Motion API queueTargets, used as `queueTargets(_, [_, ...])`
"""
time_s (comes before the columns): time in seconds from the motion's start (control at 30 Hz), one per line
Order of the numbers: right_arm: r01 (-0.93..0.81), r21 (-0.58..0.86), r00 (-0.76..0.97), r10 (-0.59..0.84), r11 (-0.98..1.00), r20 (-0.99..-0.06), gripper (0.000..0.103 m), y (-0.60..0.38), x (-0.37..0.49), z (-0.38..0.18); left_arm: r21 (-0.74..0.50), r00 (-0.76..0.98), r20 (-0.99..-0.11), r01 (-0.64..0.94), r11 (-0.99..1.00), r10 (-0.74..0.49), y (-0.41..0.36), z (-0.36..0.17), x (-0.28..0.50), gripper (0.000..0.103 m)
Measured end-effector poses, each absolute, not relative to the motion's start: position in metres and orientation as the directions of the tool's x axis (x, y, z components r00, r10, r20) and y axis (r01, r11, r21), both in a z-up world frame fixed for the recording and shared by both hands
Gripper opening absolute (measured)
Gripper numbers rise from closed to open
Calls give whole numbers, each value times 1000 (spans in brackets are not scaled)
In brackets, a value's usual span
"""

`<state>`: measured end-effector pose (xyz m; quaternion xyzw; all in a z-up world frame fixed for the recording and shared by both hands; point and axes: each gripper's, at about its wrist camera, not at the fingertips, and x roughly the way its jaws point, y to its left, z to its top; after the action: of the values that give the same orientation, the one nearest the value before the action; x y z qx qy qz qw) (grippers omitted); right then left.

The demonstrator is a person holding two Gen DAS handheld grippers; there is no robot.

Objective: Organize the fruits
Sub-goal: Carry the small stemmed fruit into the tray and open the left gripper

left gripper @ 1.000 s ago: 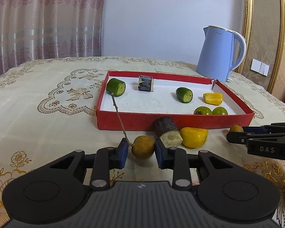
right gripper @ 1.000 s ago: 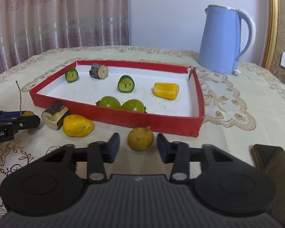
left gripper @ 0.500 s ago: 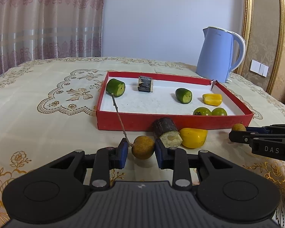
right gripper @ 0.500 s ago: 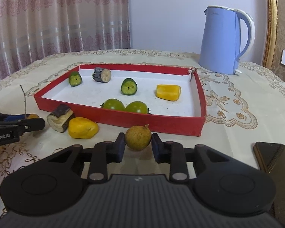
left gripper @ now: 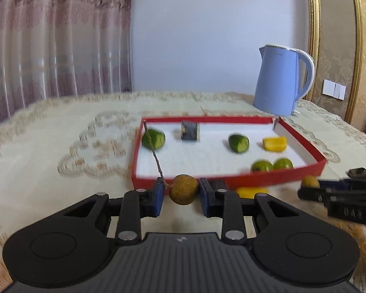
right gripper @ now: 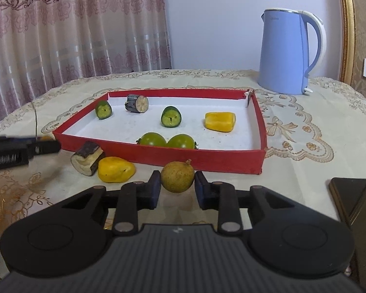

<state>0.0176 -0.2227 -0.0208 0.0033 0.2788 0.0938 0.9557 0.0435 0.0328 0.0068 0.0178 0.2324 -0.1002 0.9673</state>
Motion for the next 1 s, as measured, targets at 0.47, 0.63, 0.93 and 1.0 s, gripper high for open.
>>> queueTargets(0.47, [-177,80,843,193,981,-502,28,-229,9,-14,101,889,-436,201,974,-138,3,28,93,29])
queueTargets(0.63, [-179,84,843,196,980,-501,28,-230,8,-13,128,878,-466,188,974,-109,-10,21,117,29])
queueTargets(0.93, [-175,91,842,197,980,-502,28,-234,8,-13,159,849,-526,159,974,-53,-16,4,153,29])
queueTargets(1.0, [-177,90,842,198,980,-502,28,-233,8,-13,153,841,-538,153,976,-47,-15,1,159,29])
